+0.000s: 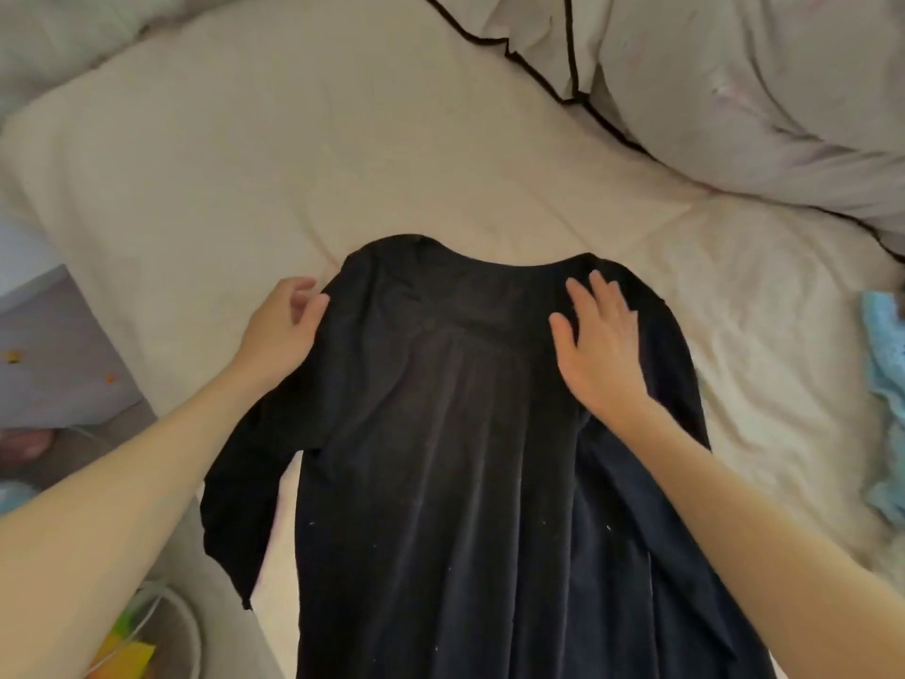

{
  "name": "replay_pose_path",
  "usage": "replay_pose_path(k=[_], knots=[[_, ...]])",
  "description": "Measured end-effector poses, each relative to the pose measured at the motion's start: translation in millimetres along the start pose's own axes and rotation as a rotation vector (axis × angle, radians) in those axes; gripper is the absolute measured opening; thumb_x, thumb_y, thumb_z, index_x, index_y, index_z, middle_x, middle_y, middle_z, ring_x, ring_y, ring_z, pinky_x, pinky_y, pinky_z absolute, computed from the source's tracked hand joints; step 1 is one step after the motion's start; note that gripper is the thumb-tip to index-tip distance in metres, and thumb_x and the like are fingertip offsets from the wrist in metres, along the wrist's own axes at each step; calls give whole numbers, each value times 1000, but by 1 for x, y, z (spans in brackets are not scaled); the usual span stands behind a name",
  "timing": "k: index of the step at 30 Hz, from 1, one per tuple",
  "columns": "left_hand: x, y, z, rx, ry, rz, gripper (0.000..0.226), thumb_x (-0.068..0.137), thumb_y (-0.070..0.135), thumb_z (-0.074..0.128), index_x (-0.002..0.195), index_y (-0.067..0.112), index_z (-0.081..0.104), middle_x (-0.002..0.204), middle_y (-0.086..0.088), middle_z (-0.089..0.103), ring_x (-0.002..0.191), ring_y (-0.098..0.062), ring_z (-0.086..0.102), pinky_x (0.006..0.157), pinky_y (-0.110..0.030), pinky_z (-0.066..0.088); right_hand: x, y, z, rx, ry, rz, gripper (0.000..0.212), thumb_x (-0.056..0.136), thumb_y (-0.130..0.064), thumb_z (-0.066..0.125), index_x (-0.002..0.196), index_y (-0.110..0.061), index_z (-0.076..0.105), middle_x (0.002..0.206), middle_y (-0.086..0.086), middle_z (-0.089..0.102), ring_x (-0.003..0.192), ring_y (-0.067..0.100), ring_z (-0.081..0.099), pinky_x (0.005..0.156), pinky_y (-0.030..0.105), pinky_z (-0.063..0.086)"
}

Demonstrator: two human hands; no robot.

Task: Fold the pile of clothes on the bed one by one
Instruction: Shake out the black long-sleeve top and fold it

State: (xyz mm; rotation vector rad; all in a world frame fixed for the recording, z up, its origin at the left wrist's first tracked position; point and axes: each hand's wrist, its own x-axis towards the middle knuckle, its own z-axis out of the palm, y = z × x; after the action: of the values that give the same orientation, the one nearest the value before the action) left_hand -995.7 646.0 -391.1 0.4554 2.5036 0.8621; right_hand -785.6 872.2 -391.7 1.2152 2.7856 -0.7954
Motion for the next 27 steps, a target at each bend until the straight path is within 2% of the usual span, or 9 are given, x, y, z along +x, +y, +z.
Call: replay_pose_path(k=[5,8,10,12,15,17,19,24,27], knots=[[-17,-25,-8,21,-126,-100,39,96,45,43,110,13,59,107,2,60,97,-15,54,82,-28,41,-33,-7,23,-98,-39,-27,53,102,-33,33,150,-15,21,159,9,12,147,25,5,118,48,5],[-27,-36,-14,62,-225,-92,36,95,43,46,88,11,58,88,1,61,86,-17,59,67,-23,44,-66,-22,37,-128,-12,-29,55,100,-36,32,150,-16,21,158,10,16,147,26,9,117,50,6],[-27,-38,-25,21,-199,-35,29,95,40,48,89,13,58,85,6,59,81,-9,56,63,-19,41,-95,-37,48,-131,-27,-47,57,98,-38,33,150,-17,23,157,10,19,146,26,13,117,52,7],[-18,-41,-45,-10,-15,28,26,94,38,52,89,14,58,81,5,58,75,-10,53,59,-21,36,-124,-54,61,-140,-44,-89,58,95,-38,38,148,-17,29,155,11,26,144,28,21,114,55,13],[4,-50,-74,-51,248,39,29,92,36,56,98,8,60,90,-5,57,83,-16,51,72,-25,38,-154,-76,82,-184,-27,-155,58,91,-38,46,144,-15,37,150,14,36,139,32,32,110,58,22],[5,-60,-78,-63,249,-7,35,92,37,56,111,8,55,95,-5,53,85,-16,49,75,-28,40,-166,-84,92,-198,-32,-140,59,90,-38,48,144,-15,38,149,14,37,138,33,33,109,58,23],[-12,-71,-71,-52,249,-30,37,92,37,56,117,11,49,99,-2,50,86,-14,48,74,-20,39,-180,-91,99,-194,-30,-103,59,91,-38,47,144,-14,38,149,14,36,139,33,31,110,57,22],[-134,-90,-25,-158,310,-5,14,93,33,54,98,20,51,94,3,51,77,-10,49,66,-3,37,-233,-93,110,-207,-63,-70,54,96,-41,39,143,-15,37,150,13,36,140,31,28,111,56,18],[-197,-100,5,-308,38,-293,27,89,43,55,107,23,52,100,7,56,82,-3,54,62,-3,40,-274,-82,114,-231,-105,-15,53,93,-38,41,140,-13,44,148,14,39,139,30,28,110,56,18]])
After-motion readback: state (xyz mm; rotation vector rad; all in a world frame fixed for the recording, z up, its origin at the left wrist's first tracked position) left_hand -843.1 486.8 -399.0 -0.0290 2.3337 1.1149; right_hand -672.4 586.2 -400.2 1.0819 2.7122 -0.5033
